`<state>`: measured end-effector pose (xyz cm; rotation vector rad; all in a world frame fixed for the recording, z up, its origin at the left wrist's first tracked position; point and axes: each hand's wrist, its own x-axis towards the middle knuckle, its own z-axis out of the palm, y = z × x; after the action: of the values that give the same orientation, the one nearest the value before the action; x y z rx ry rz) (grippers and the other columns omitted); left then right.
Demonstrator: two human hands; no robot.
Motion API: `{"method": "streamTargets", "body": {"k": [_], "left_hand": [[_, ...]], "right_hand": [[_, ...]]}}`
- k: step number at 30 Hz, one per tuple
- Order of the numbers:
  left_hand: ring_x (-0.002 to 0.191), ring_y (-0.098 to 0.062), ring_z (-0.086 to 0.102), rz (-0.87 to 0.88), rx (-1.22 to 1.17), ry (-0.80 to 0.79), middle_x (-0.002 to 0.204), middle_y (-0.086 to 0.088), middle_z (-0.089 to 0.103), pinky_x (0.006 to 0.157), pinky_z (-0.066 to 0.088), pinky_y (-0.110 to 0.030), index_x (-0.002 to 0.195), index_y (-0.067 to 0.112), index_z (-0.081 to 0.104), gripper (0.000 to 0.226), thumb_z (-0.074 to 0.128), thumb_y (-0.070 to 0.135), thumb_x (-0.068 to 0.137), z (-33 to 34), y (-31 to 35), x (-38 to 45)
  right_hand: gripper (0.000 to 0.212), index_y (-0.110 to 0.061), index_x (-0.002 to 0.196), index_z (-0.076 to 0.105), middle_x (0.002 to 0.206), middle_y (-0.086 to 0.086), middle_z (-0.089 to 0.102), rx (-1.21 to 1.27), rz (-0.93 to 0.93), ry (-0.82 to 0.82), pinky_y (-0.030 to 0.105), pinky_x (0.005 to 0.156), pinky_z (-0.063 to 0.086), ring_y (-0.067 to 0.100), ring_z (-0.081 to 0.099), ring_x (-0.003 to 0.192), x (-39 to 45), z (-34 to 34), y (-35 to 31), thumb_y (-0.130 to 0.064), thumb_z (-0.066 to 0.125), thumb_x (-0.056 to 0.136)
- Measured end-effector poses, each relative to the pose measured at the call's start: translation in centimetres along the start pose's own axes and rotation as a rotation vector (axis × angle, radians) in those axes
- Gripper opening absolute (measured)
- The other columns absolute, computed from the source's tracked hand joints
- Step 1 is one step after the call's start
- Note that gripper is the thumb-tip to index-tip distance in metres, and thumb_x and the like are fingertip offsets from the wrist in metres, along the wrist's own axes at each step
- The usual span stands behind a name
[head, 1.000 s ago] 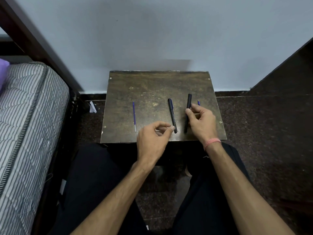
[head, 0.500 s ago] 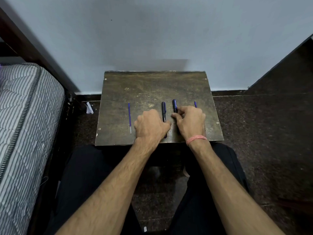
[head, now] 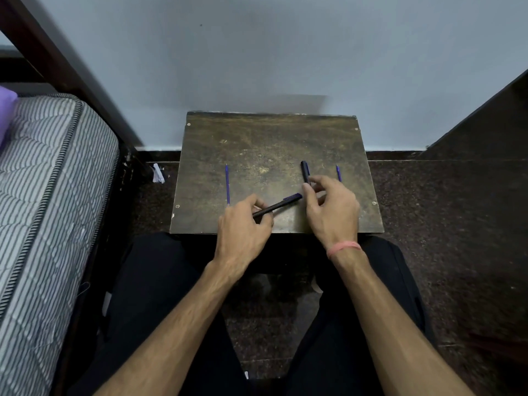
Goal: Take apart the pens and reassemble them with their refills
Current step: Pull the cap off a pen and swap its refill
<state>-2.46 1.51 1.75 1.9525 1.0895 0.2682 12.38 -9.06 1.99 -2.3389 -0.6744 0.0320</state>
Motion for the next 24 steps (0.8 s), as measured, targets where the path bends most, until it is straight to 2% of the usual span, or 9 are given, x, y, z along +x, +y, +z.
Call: {"method": "streamTargets", "body": {"k": [3,6,7,11,14,17,20,23,24], "left_hand": [[0.069,-0.014,0.082,0.011,-0.063,0.024,0.083,0.01,0.084,0.075,0.07,-0.048,0.095,0.033,0.071,0.013,0.077,0.024,0.103,0.1,-0.7,-0.8],[0.075,-0.018,0.083,-0.004,-0.07,0.009,0.089,0.009,0.085,0.078,0.07,-0.049,0.1,0.032,0.07,0.008,0.074,0.028,0.106,0.1,-0.7,-0.9],[0.077,-0.017,0.083,-0.005,-0.067,0.002,0.09,0.009,0.085,0.079,0.07,-0.05,0.101,0.033,0.068,0.008,0.073,0.029,0.107,0.1,-0.6,-1.0],[0.077,-0.015,0.081,0.037,-0.056,-0.028,0.093,0.011,0.084,0.078,0.068,-0.051,0.102,0.035,0.063,0.01,0.067,0.032,0.111,0.0,-1.4,-2.1],[0.078,-0.004,0.078,0.063,-0.036,-0.056,0.096,0.018,0.082,0.077,0.063,-0.04,0.108,0.038,0.063,0.006,0.069,0.038,0.109,0.2,-1.9,-2.8],[0.079,-0.005,0.074,0.036,0.009,-0.094,0.094,0.016,0.079,0.075,0.058,-0.036,0.115,0.038,0.064,0.016,0.07,0.05,0.106,0.7,-2.0,-3.0],[0.084,-0.015,0.074,0.02,-0.104,-0.125,0.093,0.008,0.078,0.077,0.054,-0.04,0.112,0.029,0.066,0.022,0.054,0.047,0.116,1.1,-1.8,-2.9],[0.102,-0.016,0.077,0.009,-0.207,-0.121,0.107,0.006,0.082,0.09,0.059,-0.043,0.114,0.02,0.068,0.034,0.044,0.043,0.122,1.2,-1.7,-3.2],[0.102,-0.016,0.078,0.016,-0.187,-0.105,0.108,0.004,0.083,0.09,0.059,-0.044,0.112,0.019,0.068,0.037,0.044,0.044,0.122,1.3,-1.7,-3.1]], "right_hand": [[0.017,-0.029,0.113,0.081,0.089,-0.011,0.08,0.27,0.143,-0.137,0.034,0.077,0.065,0.004,0.077,0.072,-2.2,0.9,-1.0,-0.039,0.075,0.1],[0.019,-0.03,0.116,0.08,0.088,-0.017,0.077,0.25,0.115,-0.21,0.019,0.076,0.06,-0.004,0.075,0.074,-3.1,1.5,-1.5,-0.032,0.08,0.098],[0.02,-0.029,0.118,0.08,0.091,-0.017,0.077,0.268,0.119,-0.213,0.019,0.076,0.061,-0.003,0.075,0.075,-3.1,1.6,-1.7,-0.031,0.08,0.098],[0.029,-0.023,0.128,0.072,0.091,0.0,0.083,0.56,0.271,-0.252,0.043,0.079,0.07,0.014,0.083,0.078,-3.2,1.9,-2.2,-0.026,0.08,0.1],[0.035,-0.024,0.132,0.067,0.091,0.008,0.083,0.732,0.359,-0.283,0.054,0.08,0.069,0.026,0.084,0.085,-3.5,2.1,-2.3,-0.017,0.08,0.1],[0.042,-0.032,0.132,0.066,0.094,0.005,0.083,0.71,0.314,-0.297,0.051,0.09,0.067,0.025,0.083,0.092,-3.9,2.0,-2.2,-0.013,0.081,0.098],[0.034,-0.028,0.128,0.07,0.095,0.008,0.084,0.763,0.293,-0.364,0.052,0.098,0.064,0.027,0.082,0.098,-4.4,2.0,-2.4,-0.012,0.08,0.1],[0.027,-0.018,0.126,0.068,0.097,0.013,0.085,0.868,0.341,-0.391,0.044,0.092,0.067,0.028,0.083,0.098,-4.8,1.9,-2.7,-0.012,0.077,0.102],[0.025,-0.014,0.127,0.067,0.099,0.015,0.084,0.905,0.36,-0.399,0.039,0.088,0.067,0.028,0.083,0.099,-4.9,1.9,-2.8,-0.011,0.076,0.103]]}}
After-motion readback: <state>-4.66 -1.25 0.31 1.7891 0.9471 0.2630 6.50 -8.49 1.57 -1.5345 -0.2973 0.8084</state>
